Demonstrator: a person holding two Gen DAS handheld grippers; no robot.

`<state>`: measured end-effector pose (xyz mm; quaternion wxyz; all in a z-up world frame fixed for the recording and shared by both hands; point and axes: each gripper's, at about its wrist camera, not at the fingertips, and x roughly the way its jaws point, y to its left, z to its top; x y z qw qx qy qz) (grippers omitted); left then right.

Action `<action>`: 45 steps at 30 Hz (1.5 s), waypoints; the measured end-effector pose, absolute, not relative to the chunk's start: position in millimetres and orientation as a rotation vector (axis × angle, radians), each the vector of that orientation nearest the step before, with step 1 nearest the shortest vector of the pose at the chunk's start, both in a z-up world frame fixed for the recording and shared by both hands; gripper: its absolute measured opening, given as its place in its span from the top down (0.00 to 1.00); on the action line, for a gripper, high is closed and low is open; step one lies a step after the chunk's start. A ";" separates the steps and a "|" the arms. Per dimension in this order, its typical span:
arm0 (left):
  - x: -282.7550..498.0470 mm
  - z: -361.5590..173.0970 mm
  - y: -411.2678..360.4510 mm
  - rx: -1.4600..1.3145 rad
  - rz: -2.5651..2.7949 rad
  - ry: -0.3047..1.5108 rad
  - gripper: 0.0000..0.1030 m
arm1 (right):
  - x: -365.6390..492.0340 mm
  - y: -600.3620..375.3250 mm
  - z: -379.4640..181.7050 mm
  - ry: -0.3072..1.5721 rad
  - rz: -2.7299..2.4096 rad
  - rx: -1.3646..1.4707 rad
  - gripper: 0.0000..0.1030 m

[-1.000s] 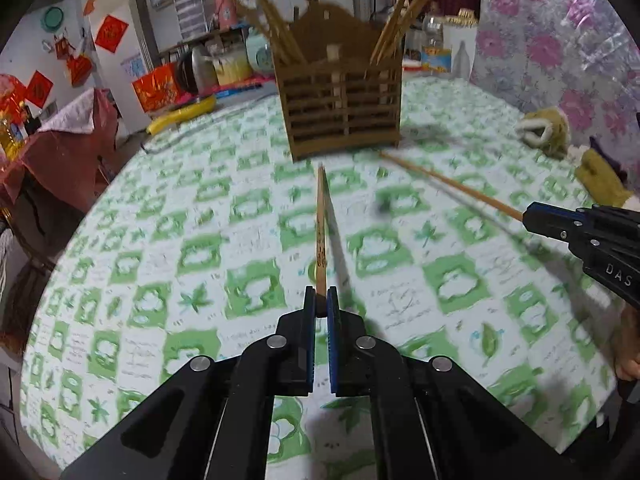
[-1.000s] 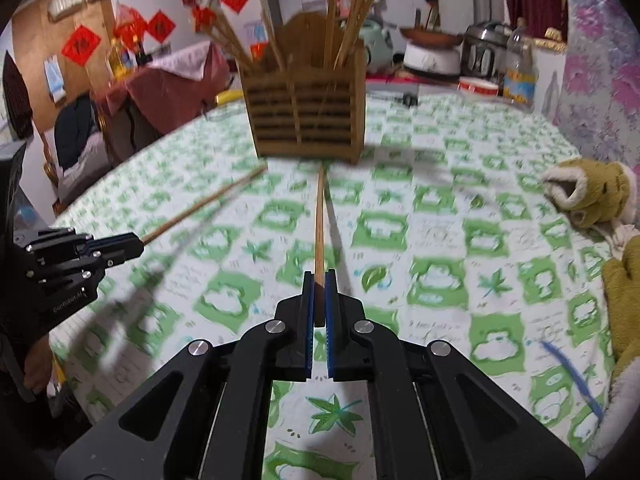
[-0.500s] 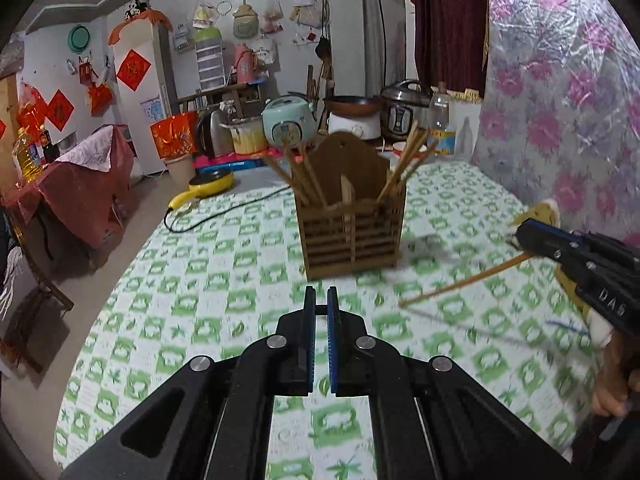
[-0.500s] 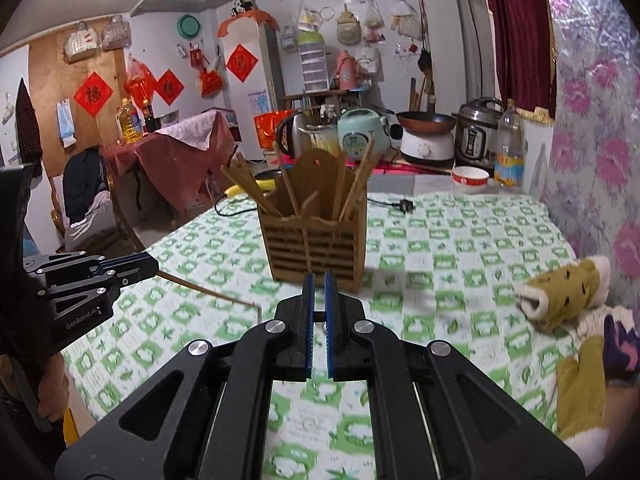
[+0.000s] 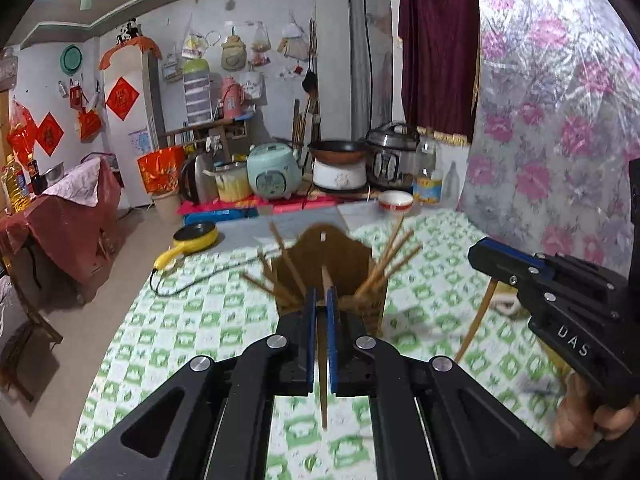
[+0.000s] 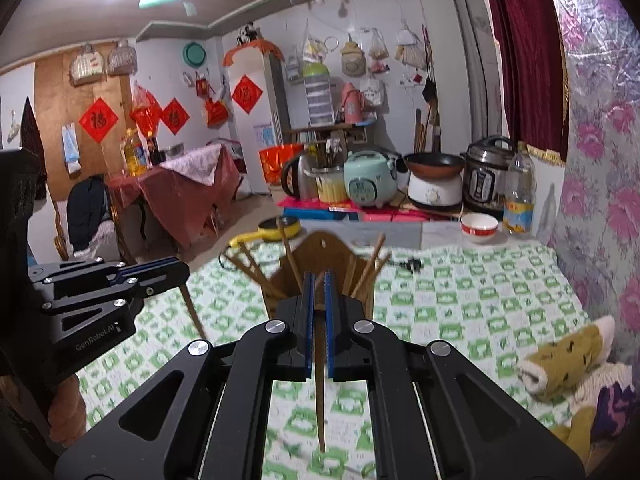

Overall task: Organize utensils
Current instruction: 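Lift both held chopsticks and lower them into the wooden holder, then open both grippers to release the chopsticks into the holder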

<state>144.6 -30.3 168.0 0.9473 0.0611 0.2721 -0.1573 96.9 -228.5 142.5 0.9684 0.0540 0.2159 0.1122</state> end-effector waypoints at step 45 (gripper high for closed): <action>294.1 182.2 -24.2 -0.058 -0.239 0.492 0.95 | 243.1 -227.4 142.4 0.322 0.175 0.239 0.94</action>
